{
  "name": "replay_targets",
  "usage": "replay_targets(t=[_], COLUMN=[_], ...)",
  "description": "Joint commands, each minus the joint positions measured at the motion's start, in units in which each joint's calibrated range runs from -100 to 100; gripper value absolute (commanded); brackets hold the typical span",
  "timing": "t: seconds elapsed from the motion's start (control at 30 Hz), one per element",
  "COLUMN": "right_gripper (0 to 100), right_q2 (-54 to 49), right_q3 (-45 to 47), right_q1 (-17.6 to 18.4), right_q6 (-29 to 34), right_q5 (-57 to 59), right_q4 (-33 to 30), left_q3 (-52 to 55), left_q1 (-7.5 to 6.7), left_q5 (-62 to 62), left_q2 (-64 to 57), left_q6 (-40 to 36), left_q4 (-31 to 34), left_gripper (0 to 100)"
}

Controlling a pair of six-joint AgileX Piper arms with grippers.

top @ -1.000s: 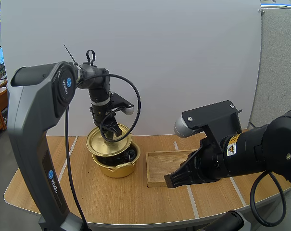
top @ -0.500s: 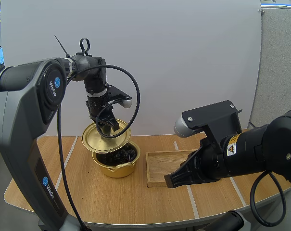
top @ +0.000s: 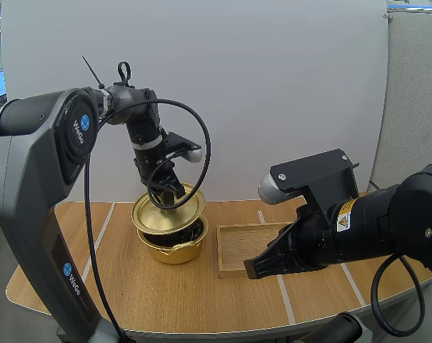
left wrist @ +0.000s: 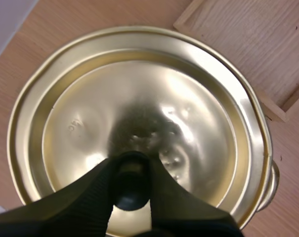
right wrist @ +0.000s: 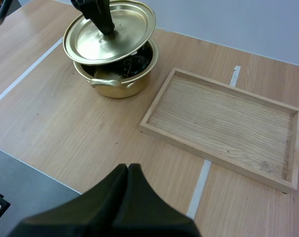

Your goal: Open the pot, put the grape inside, and close it

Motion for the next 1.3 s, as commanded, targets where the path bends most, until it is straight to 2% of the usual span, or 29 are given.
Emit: replay_targets(t=[0.0, 0.63, 1.27], right_gripper=[0, 0, 0], right_q2=[-0.46, -0.46, -0.46], right_q3=[-0.03, -0.03, -0.03], right_q1=[-0.15, -0.15, -0.15], right_q6=[-0.12, -0.12, -0.12], right_q5=[0.00, 0.00, 0.00], right_q4=[0.29, 0.29, 0.29], left_q3=[5.40, 7.61, 7.61], left_q1=[0.10, 0.10, 0.10], left_q5=[0.22, -10.31, -10.01], left_q2=[-0.76, -0.64, 3.88], left_q6=[0.86, 1.22, 1.96], left_q4=[-0.25, -0.96, -2.84], left_gripper=[0, 0, 0])
